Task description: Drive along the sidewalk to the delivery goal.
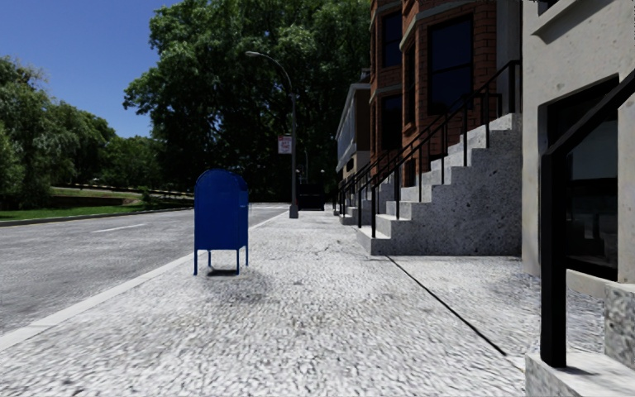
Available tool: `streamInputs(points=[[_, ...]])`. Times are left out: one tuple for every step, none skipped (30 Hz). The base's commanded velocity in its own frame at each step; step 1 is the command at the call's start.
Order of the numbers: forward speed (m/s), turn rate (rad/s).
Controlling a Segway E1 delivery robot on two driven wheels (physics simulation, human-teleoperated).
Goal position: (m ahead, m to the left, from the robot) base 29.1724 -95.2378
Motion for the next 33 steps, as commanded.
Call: streamInputs(points=[[2.00, 0.00], [2.00, 0.00], [2.00, 0.00], [2.00, 0.00], [2.00, 0.00], [2.00, 0.00], [2.00, 0.00], [2.00, 0.00], [2.00, 0.00], [2.00, 0.00], [2.00, 0.00], [2.00, 0.00], [2.00, 0.00], [2.00, 0.00], [2.00, 0.00], [2.00, 0.00], [2.00, 0.00], [2.00, 0.00], [2.00, 0.00], [2.00, 0.00], [2.00, 0.00], [2.00, 0.00], [2.00, 0.00], [2.00, 0.00], [2.00, 0.00], [2.00, 0.00], [2.00, 0.00], [2.00, 0.00], [2.00, 0.00], [2.00, 0.00], [2.00, 0.00], [2.00, 0.00], [2.00, 0.00]])
